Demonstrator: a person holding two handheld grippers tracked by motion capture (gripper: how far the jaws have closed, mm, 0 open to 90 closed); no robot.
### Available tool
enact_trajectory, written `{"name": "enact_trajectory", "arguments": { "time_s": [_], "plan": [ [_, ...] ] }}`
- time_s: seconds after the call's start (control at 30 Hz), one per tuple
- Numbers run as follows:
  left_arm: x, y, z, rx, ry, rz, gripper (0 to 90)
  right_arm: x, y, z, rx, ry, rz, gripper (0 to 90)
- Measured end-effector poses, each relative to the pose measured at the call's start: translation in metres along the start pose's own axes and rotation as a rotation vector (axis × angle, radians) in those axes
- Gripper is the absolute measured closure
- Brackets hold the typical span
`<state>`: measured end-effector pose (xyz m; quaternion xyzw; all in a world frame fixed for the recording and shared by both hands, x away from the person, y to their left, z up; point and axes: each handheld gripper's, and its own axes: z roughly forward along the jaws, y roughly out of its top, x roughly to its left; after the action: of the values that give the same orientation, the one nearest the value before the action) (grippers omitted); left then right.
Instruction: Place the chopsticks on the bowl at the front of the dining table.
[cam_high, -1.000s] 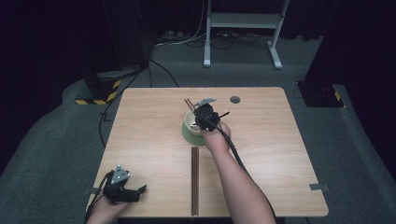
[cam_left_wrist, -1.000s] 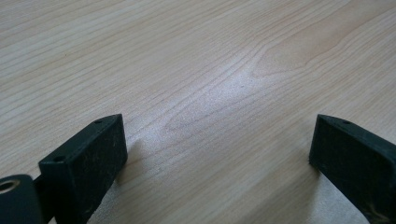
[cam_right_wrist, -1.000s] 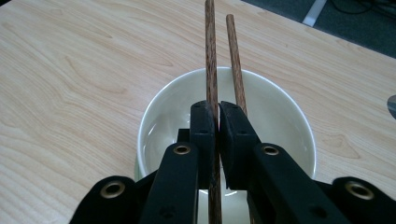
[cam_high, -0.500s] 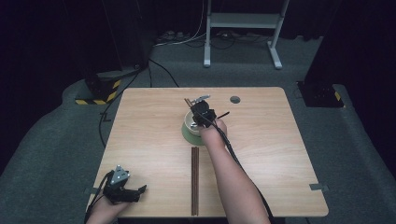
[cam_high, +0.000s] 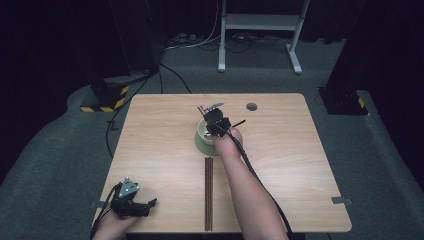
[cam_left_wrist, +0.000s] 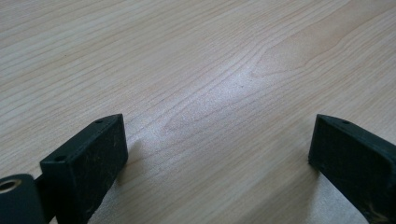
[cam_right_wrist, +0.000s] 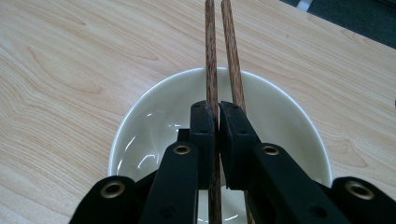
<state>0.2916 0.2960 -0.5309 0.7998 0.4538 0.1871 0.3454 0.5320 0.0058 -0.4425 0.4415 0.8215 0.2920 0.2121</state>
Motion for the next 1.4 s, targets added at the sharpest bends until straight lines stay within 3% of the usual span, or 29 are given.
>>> {"name": "enact_trajectory", "arguments": {
  "time_s": [0.4,0.53,0.67,0.77,0.87,0.97,1.1,1.4],
  "plan": [
    [0.0,0.0,0.0,0.001,-0.001,0.003,4.8,-0.001,-0.001,0.003,-0.001,-0.004,0.002,84.4],
    [0.0,0.0,0.0,-0.001,-0.001,0.001,4.8,-0.002,0.0,0.001,0.002,0.013,-0.003,80.2],
    [0.0,0.0,0.0,0.002,-0.001,0.004,4.8,-0.003,0.002,-0.007,-0.011,0.013,-0.01,73.2],
    [0.0,0.0,0.0,0.0,0.0,0.001,4.8,-0.007,0.003,-0.015,-0.027,0.011,-0.009,61.8],
    [0.0,0.0,0.0,0.0,0.0,0.003,4.9,-0.009,0.003,-0.016,-0.011,-0.002,0.001,49.5],
    [0.0,0.0,0.0,0.002,0.0,0.004,4.9,-0.01,0.0,-0.014,0.002,-0.001,0.002,45.5],
    [0.0,0.0,0.0,0.002,0.0,0.005,4.9,-0.012,-0.003,-0.009,0.023,0.004,0.005,46.4],
    [0.0,0.0,0.0,0.0,0.001,0.001,4.9,-0.02,-0.006,-0.003,0.052,0.045,0.029,61.1]
  ]
}}
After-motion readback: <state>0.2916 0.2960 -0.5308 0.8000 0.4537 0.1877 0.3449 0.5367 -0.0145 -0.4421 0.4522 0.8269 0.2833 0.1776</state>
